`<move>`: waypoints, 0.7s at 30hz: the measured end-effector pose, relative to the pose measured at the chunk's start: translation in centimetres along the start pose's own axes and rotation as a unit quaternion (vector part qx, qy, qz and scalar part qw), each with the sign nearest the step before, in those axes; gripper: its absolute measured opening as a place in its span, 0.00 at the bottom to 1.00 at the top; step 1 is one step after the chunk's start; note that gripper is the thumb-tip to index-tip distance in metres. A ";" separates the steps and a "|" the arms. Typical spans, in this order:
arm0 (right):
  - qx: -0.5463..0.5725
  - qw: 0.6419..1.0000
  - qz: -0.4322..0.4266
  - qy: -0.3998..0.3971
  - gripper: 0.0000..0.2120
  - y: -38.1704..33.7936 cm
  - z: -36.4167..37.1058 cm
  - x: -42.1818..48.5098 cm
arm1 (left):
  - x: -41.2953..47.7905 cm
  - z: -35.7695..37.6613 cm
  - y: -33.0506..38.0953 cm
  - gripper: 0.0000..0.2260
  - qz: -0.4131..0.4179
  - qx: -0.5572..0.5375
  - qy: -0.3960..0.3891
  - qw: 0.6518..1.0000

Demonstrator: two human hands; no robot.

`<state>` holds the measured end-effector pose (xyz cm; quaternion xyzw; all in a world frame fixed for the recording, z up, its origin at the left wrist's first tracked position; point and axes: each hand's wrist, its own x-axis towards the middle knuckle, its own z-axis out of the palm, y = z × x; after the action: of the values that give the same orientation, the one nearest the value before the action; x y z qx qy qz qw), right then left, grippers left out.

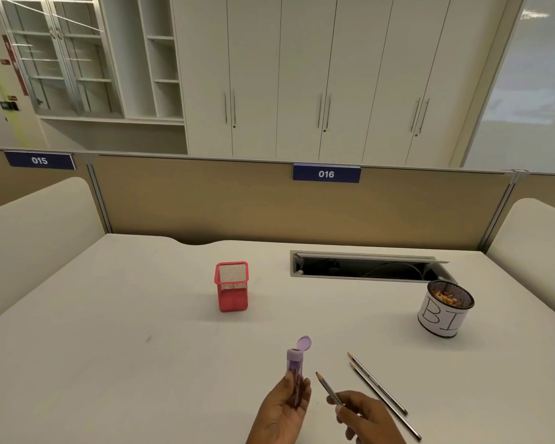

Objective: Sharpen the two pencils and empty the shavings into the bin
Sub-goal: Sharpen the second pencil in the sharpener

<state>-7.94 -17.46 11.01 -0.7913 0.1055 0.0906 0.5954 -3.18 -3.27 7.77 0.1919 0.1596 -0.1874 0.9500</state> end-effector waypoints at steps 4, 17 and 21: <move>-0.019 1.000 0.010 -0.007 0.10 0.6 0.1 0.3 | 1.5 -1.4 0.4 0.15 0.024 0.069 0.083 0.994; -0.089 0.987 -0.072 0.110 0.25 2.0 1.7 0.2 | 2.1 -3.9 1.6 0.12 0.210 0.504 0.040 0.837; -0.134 0.975 -0.115 0.133 0.29 1.1 2.1 0.5 | 2.7 -4.1 1.9 0.17 0.225 0.482 0.039 0.846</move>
<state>-7.78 -15.73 9.29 -0.8758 0.0790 -0.0707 0.4710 -0.94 -0.65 3.71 0.6634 0.0388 -0.0140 0.7471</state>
